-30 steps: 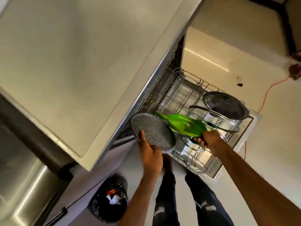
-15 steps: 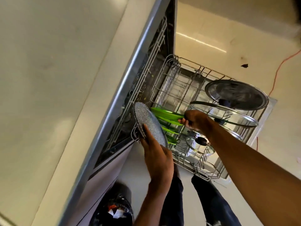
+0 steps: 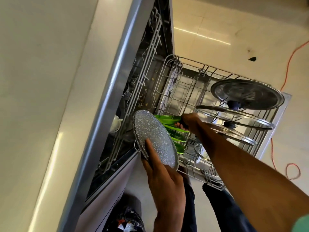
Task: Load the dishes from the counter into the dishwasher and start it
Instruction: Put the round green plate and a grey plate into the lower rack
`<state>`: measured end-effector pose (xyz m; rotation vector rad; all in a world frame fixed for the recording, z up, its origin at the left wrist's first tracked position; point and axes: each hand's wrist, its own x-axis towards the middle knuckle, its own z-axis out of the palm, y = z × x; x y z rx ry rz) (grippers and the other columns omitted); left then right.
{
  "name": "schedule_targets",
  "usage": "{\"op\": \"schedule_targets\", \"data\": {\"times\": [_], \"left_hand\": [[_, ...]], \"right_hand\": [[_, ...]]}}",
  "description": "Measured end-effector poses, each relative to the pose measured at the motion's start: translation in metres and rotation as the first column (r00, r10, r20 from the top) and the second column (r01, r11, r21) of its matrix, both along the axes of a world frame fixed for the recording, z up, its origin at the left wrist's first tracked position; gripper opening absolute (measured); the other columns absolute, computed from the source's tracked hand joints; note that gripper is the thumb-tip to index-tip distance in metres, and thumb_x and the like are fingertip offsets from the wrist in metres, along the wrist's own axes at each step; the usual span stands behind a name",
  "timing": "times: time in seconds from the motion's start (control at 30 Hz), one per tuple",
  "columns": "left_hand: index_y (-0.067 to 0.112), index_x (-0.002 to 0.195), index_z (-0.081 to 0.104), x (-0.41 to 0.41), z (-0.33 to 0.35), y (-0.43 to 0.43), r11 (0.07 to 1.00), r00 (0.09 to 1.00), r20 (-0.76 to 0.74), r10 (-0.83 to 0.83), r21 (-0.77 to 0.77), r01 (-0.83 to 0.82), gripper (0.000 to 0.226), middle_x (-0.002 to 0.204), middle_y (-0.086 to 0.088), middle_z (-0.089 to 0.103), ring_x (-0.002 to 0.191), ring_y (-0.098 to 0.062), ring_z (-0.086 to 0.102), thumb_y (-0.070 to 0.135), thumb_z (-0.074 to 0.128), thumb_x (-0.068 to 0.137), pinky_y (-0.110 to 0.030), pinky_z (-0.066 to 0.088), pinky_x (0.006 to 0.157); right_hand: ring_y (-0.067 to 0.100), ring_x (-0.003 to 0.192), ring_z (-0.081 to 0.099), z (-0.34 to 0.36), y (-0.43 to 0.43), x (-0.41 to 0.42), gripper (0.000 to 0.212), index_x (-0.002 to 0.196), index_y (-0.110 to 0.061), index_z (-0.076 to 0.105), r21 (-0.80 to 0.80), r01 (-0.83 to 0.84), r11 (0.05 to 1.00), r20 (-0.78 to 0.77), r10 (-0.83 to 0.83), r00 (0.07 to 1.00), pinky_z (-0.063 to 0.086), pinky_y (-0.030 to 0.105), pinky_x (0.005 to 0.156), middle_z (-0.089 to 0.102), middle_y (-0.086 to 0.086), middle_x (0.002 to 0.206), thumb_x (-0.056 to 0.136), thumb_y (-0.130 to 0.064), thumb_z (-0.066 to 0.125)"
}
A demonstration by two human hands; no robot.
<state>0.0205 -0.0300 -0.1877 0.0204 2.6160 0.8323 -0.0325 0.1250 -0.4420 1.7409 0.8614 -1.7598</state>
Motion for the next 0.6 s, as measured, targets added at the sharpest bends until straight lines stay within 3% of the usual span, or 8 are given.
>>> {"op": "schedule_targets", "data": {"times": [0.2, 0.33, 0.4, 0.5, 0.53, 0.6], "left_hand": [[0.034, 0.159, 0.02, -0.002, -0.003, 0.006, 0.998, 0.999, 0.016, 0.052, 0.022, -0.052, 0.079, 0.165, -0.005, 0.02, 0.14, -0.024, 0.043, -0.008, 0.041, 0.095, -0.041, 0.045, 0.11], [0.035, 0.159, 0.021, -0.004, -0.005, 0.011, 0.998, 0.998, 0.019, 0.057, 0.032, -0.058, 0.078, 0.165, -0.001, 0.019, 0.141, -0.018, 0.04, -0.008, 0.04, 0.096, -0.039, 0.043, 0.111], [0.034, 0.159, 0.021, -0.005, -0.008, 0.012, 0.997, 0.998, 0.025, 0.063, 0.034, -0.064, 0.079, 0.165, 0.0, 0.019, 0.139, -0.011, 0.038, -0.008, 0.041, 0.096, -0.038, 0.043, 0.112], [0.035, 0.159, 0.02, -0.007, -0.01, 0.011, 0.996, 0.996, 0.045, 0.074, 0.049, -0.077, 0.079, 0.165, 0.003, 0.017, 0.135, -0.001, 0.033, -0.008, 0.041, 0.096, -0.039, 0.043, 0.113], [0.036, 0.159, 0.02, -0.008, -0.01, 0.011, 0.995, 0.995, 0.059, 0.083, 0.056, -0.086, 0.08, 0.165, 0.003, 0.017, 0.137, -0.002, 0.033, -0.008, 0.04, 0.096, -0.04, 0.043, 0.113], [0.035, 0.159, 0.021, -0.01, -0.01, 0.011, 0.993, 0.994, 0.057, 0.094, 0.066, -0.098, 0.08, 0.165, 0.002, 0.018, 0.141, -0.008, 0.037, -0.009, 0.04, 0.095, -0.042, 0.045, 0.111]], "right_hand": [[0.021, 0.043, 0.065, 0.006, 0.015, 0.009, 0.017, 0.101, 0.008, 0.064, 0.246, -0.016, 0.969, 0.001, 0.017, 1.0, 0.05, 0.025, 0.036, 0.071, 0.019, 0.067, 0.094, -0.008, 0.061], [0.017, 0.061, 0.07, 0.004, 0.019, 0.014, 0.015, 0.094, -0.004, 0.065, 0.298, -0.198, 0.934, -0.122, 0.243, 0.962, 0.061, 0.028, 0.059, 0.071, 0.014, 0.087, 0.097, -0.016, 0.057], [0.022, 0.07, 0.07, 0.001, 0.013, 0.019, 0.028, 0.09, -0.004, 0.063, 0.374, -0.293, 0.88, -0.133, 0.364, 0.922, 0.063, 0.034, 0.065, 0.071, 0.014, 0.087, 0.098, -0.027, 0.05], [0.033, 0.075, 0.07, -0.023, -0.003, 0.039, 0.063, 0.102, -0.005, 0.056, 0.588, -0.34, 0.734, -0.136, 0.504, 0.853, 0.062, 0.045, 0.067, 0.069, 0.018, 0.089, 0.092, -0.061, 0.028], [0.034, 0.072, 0.07, -0.022, -0.007, 0.044, 0.064, 0.107, -0.003, 0.058, 0.635, -0.327, 0.7, -0.154, 0.529, 0.835, 0.062, 0.045, 0.063, 0.068, 0.018, 0.088, 0.092, -0.058, 0.027], [0.028, 0.067, 0.068, 0.012, -0.011, 0.044, 0.047, 0.12, 0.003, 0.059, 0.667, -0.32, 0.673, -0.157, 0.547, 0.823, 0.059, 0.033, 0.053, 0.069, 0.014, 0.09, 0.096, -0.033, 0.041]]}}
